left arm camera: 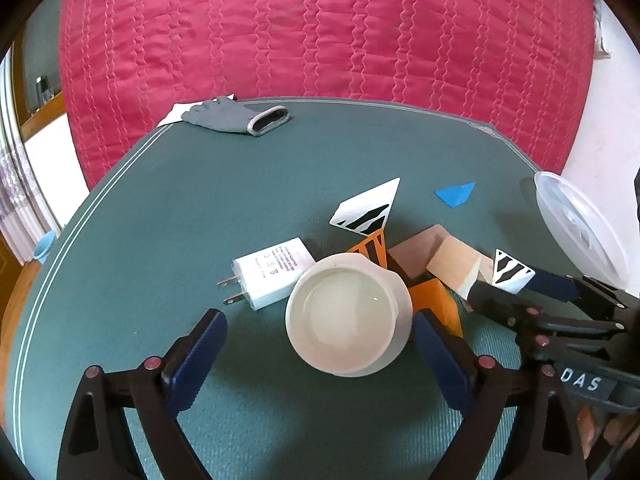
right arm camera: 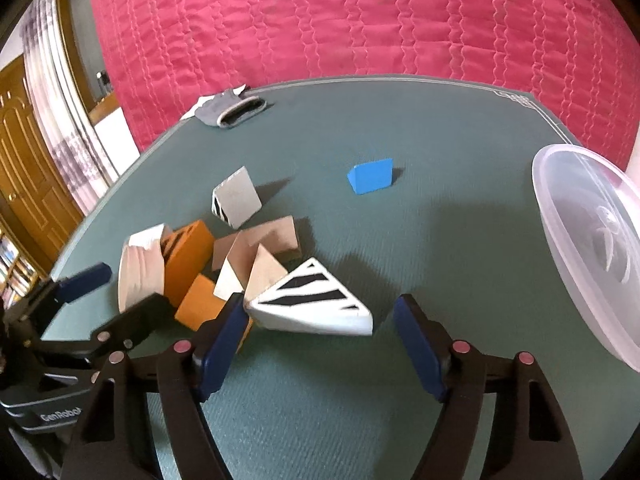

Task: Organize rigid objects
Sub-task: 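Grasp white cup with left tool while right tool grasps black-striped white triangle block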

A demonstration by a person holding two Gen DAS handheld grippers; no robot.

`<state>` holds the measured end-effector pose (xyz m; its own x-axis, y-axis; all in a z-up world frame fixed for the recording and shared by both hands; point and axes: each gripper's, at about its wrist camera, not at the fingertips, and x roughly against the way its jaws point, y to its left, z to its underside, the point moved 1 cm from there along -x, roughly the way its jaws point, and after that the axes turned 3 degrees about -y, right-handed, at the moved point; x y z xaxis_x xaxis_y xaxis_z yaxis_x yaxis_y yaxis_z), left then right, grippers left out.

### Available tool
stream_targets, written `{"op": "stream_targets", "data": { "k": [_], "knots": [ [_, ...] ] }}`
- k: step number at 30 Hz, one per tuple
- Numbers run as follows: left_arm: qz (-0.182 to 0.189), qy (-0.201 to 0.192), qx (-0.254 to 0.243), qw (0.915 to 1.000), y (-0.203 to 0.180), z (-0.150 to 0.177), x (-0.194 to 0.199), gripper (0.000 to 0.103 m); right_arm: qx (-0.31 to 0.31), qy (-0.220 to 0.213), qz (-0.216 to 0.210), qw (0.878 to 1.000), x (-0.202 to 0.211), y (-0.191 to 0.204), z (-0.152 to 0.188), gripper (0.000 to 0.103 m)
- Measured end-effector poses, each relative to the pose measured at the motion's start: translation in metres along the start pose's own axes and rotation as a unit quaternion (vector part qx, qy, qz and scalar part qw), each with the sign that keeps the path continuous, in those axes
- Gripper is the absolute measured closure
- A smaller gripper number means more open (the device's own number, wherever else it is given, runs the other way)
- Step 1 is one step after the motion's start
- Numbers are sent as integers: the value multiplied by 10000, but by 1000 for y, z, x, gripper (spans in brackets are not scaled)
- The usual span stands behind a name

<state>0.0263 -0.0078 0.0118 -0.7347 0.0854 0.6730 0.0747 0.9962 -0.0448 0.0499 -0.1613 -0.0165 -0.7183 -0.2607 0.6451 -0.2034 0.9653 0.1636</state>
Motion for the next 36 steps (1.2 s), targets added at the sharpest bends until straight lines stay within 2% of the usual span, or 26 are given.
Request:
{"op": "stream_targets", "data": {
  "k": [2,6,8,20,26,36],
  "knots": [
    [0,43,0,10000,0,1,-3,13,-32,-21,11,10000,0,-2,-1,28],
    [30,153,26,9999,1,3,-6,28,-60,2,-2,10000,3,-5,1,41],
    [32,192,84,9998,3,3,-7,34,-39,-3,47,10000,5,-6,2,41],
    [47,173,72,9998,8,11,11,34,102,-59,177,9998,28,-21,17,41],
    [18,6,-57,10000,2,10,26,34,214,-135,170,9995,37,-21,23,41],
    [22,-147,-303,9994,-13,10,38,36,270,68,171,9995,33,-22,28,39]
  ]
}}
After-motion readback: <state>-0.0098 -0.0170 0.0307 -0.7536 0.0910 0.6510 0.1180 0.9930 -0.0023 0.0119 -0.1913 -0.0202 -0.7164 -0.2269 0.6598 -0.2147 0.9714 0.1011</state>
